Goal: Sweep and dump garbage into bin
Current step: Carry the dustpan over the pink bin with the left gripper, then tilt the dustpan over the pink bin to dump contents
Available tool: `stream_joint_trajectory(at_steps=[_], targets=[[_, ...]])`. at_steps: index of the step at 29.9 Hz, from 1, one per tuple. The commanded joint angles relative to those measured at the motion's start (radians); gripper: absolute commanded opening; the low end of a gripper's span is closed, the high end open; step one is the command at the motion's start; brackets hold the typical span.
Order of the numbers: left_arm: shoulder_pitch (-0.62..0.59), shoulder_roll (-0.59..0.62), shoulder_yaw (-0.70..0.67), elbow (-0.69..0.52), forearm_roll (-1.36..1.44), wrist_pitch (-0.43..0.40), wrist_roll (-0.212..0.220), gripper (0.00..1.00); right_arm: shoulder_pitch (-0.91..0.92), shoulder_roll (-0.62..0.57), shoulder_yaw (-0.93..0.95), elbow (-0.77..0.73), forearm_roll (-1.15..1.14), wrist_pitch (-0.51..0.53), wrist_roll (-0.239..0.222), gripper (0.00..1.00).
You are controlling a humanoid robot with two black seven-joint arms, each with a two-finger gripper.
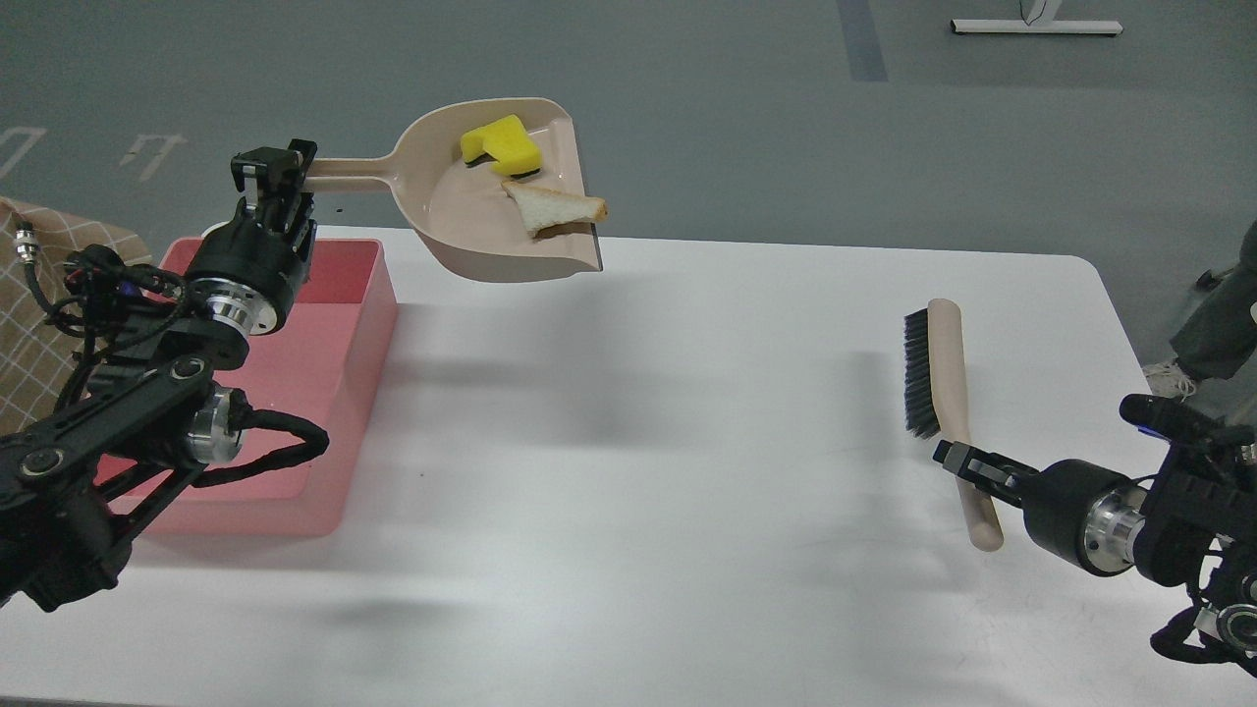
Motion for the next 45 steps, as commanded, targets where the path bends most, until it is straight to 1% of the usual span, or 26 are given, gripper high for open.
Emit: stream_joint_trajectory(at_steps=[1,2,6,8,10,12,14,16,22,23,27,34,36,38,45], targets=[[0.055,0.018,-0.055,0.002,0.0,-0.051,-0.02,0.06,0.0,0.0,0.0,-0.001,0.0,0.0,0.0,0.21],[0.07,0.025,-0.072,0.002,0.0,-0.068,-0.03,0.06,0.0,0.0,0.0,-0.001,0.0,0.0,0.0,0.21],[0.106,0.032,-0.11,0.0,0.001,-0.101,-0.039,0.06,0.0,0.0,0.0,-0.001,-0.001,0.0,0.0,0.21],[0.141,0.046,-0.144,0.002,0.001,-0.13,-0.056,0.06,0.0,0.0,0.0,-0.001,-0.001,0.0,0.0,0.21],[0.193,0.06,-0.195,0.002,0.001,-0.184,-0.074,0.06,0.0,0.0,0.0,-0.001,-0.001,0.0,0.0,0.21],[0.222,0.063,-0.237,0.002,0.001,-0.212,-0.085,0.07,-0.002,0.0,0.0,-0.001,-0.001,0.0,0.0,0.21],[0.242,0.066,-0.261,0.002,0.001,-0.23,-0.086,0.07,-0.002,0.0,0.0,-0.001,0.0,0.0,0.0,0.21],[0.283,0.083,-0.302,0.002,0.001,-0.281,-0.105,0.07,-0.005,0.0,0.0,-0.001,-0.001,0.0,0.0,0.21],[0.343,0.094,-0.35,0.014,0.01,-0.327,-0.122,0.07,-0.005,0.002,0.0,-0.001,-0.001,0.0,0.0,0.21],[0.347,0.097,-0.354,0.017,0.01,-0.331,-0.123,0.07,-0.005,0.002,0.0,-0.001,-0.001,0.0,0.0,0.21],[0.362,0.121,-0.365,0.04,0.01,-0.359,-0.157,0.07,-0.005,-0.003,0.0,-0.001,0.0,0.0,0.0,0.21],[0.362,0.146,-0.368,0.107,0.006,-0.413,-0.171,0.07,-0.005,-0.006,0.0,-0.001,0.002,0.0,0.0,0.21],[0.362,0.158,-0.379,0.144,0.003,-0.454,-0.192,0.07,-0.005,-0.005,0.0,-0.003,0.002,0.0,0.0,0.21],[0.362,0.164,-0.391,0.175,0.001,-0.495,-0.2,0.07,-0.005,-0.003,0.0,-0.005,0.0,0.0,0.0,0.21],[0.362,0.164,-0.449,0.282,0.001,-0.597,-0.206,0.07,-0.003,-0.005,0.0,-0.005,0.0,0.0,-0.002,0.21]])
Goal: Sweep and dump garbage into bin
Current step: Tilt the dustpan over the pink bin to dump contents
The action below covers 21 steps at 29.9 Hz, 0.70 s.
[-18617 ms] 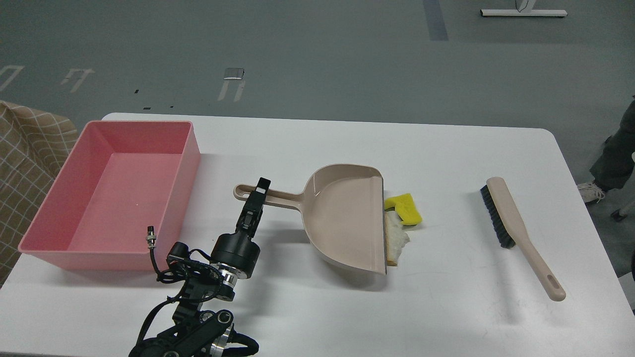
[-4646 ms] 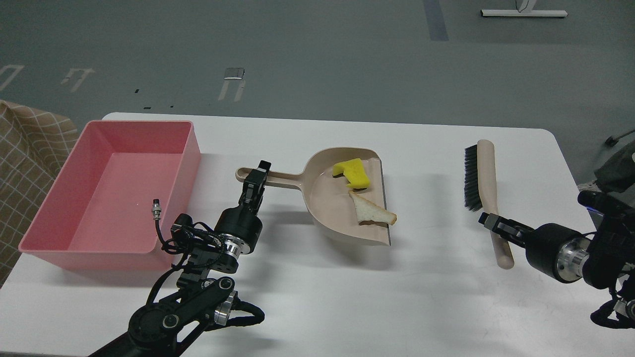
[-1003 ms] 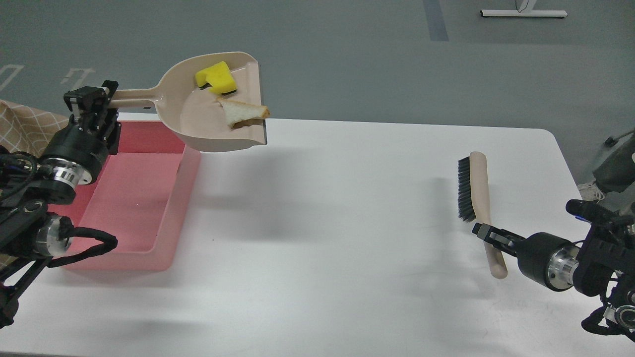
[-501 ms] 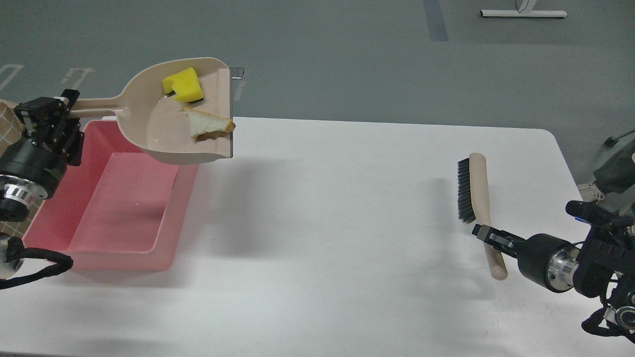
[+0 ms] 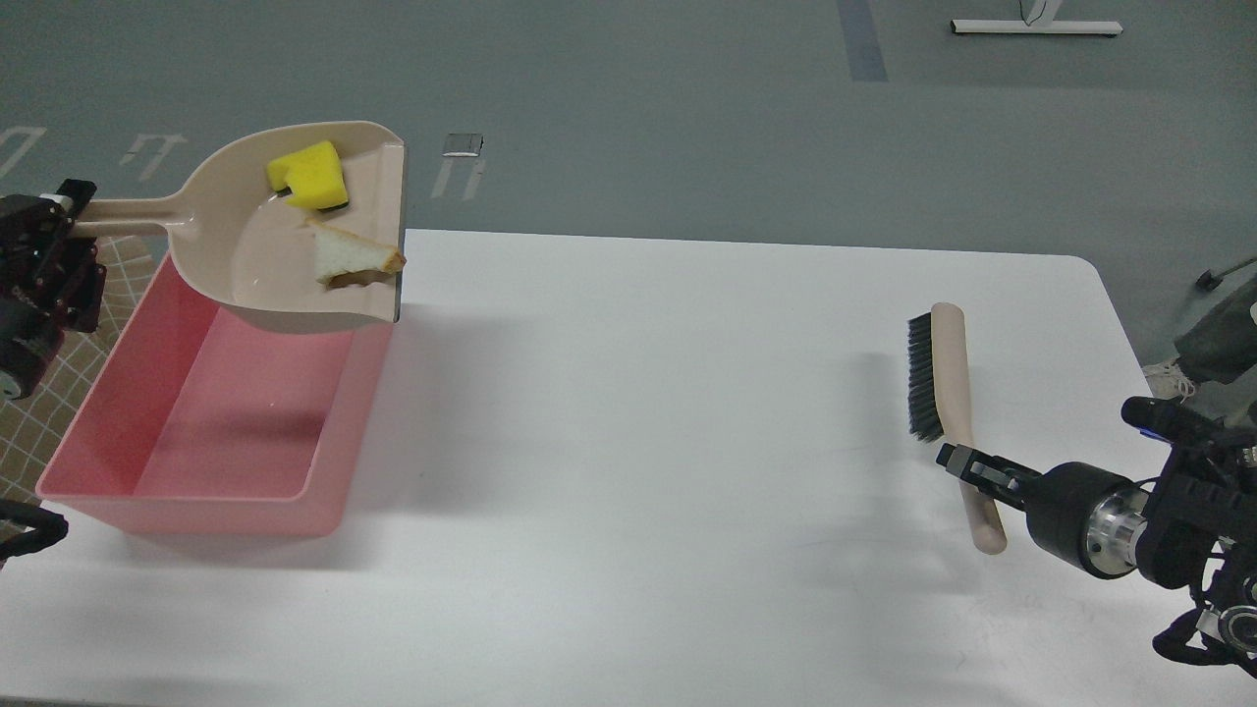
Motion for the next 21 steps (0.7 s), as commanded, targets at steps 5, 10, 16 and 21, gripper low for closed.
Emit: stream_joint_trajectory(at_steps=[5,10,16,21], targets=[[0.0,0.002,-0.024,0.144,0.008,-0.1,-0.036,0.07,-0.001,-0.003,0.0,0.002,0.0,0.0,-0.006,0.21],[-0.008,0.006,-0.036,0.233,0.008,-0.133,-0.053,0.08,-0.001,-0.003,0.0,0.002,0.0,0.0,-0.006,0.21],[-0.005,0.035,-0.033,0.277,0.011,-0.156,-0.066,0.08,-0.001,-0.003,0.0,0.002,0.0,0.0,-0.006,0.21],[-0.005,0.054,-0.034,0.325,0.012,-0.197,-0.066,0.08,0.0,-0.003,0.0,0.003,0.001,0.0,-0.006,0.21]])
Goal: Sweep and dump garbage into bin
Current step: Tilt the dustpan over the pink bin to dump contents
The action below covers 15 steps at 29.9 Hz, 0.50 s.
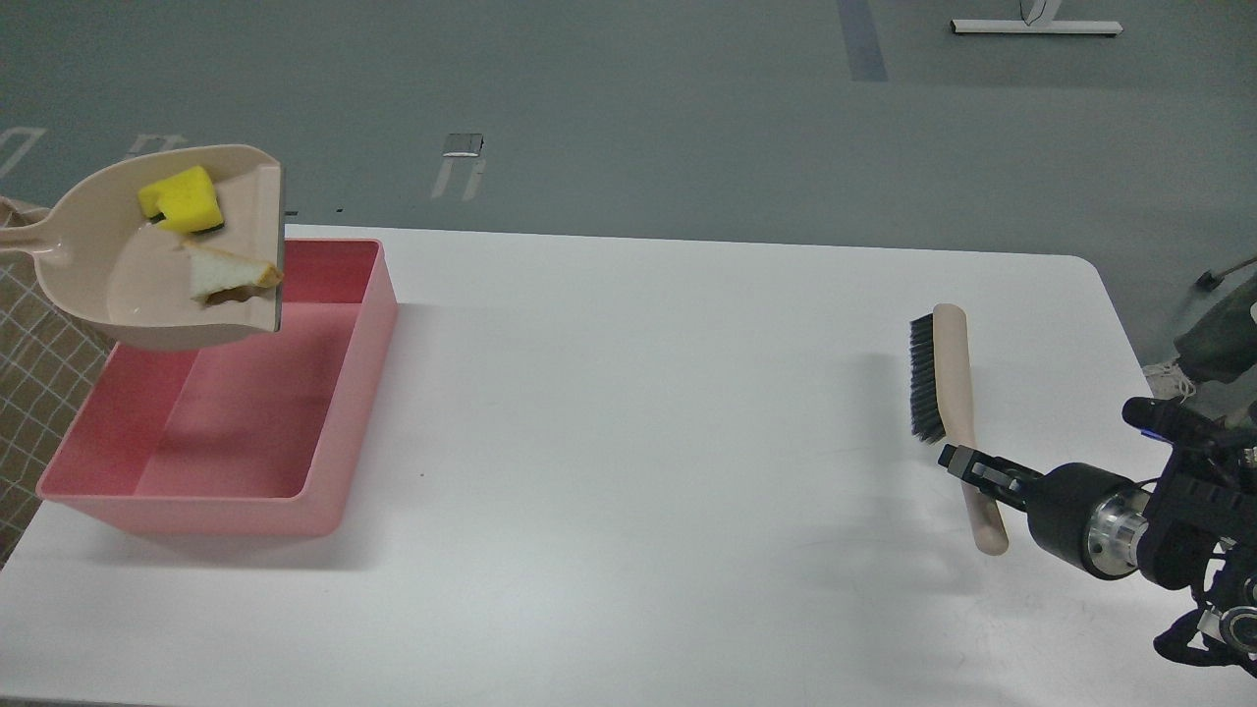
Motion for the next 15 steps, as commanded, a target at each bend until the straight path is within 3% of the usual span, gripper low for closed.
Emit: stream_joint_trajectory(at_steps=[1,15], targets=[[0.0,0.008,0.001,0.039,0.005,-0.033,0.0,0.08,0.003,0.0,0.0,-0.001,0.0,0.0,0.0,0.21],[-0.005,0.095,0.0,0.105,0.029,-0.069,0.0,0.08,0.002,0.005,0.0,0.001,0.0,0.0,0.0,0.21]])
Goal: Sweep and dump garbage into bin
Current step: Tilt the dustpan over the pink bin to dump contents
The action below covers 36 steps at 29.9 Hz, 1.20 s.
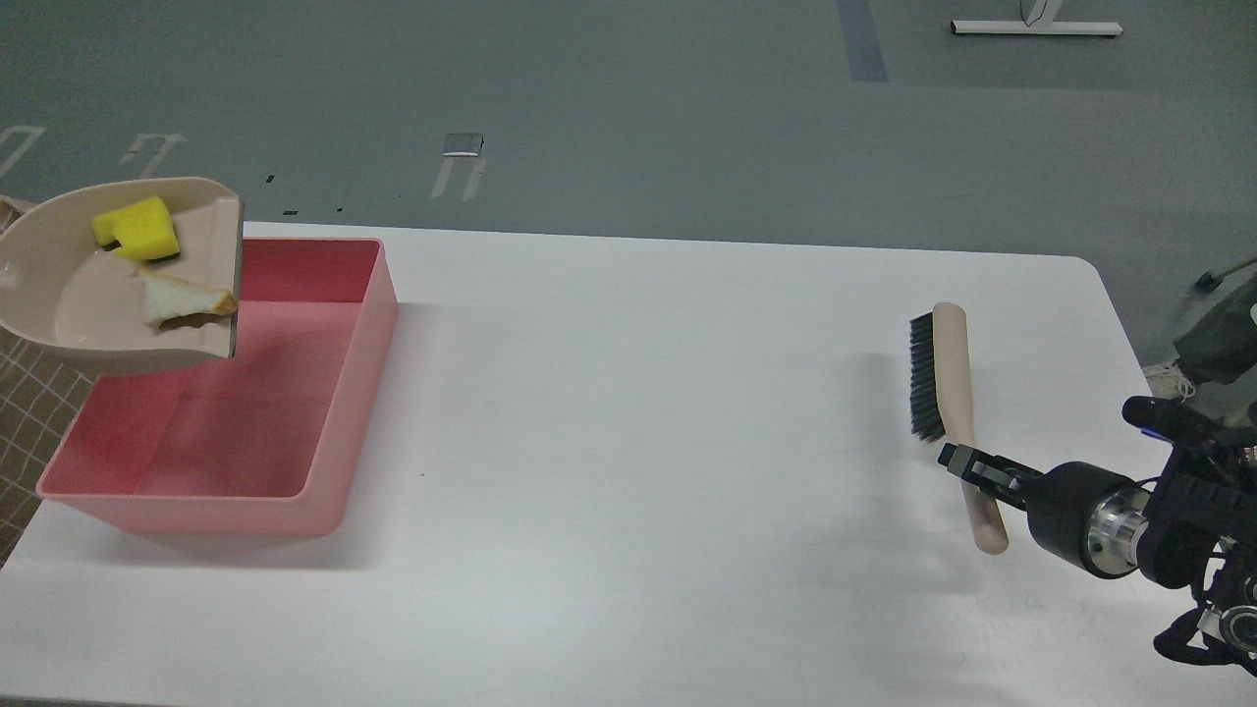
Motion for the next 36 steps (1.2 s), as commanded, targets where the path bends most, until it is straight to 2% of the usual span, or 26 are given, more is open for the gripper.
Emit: stream_joint_trajectory(at_steps=[1,23,36], targets=[[-0.004,0.021,-0.003,0.0,-0.001,-0.001,0.0,0.08,-0.001,0.002,0.0,-0.001,0.0,0.0,0.0,0.21],[-0.029,0.025,-0.003,-0.001,0.158,0.04,0.0,0.06,-0.001,0.003,-0.001,-0.009,-0.003,0.0,0.0,0.21],[-0.086,0.044,-0.003,-0.004,0.241,0.042,0.0,0.05,-0.001,0.006,-0.001,-0.012,-0.005,0.0,0.0,0.21]])
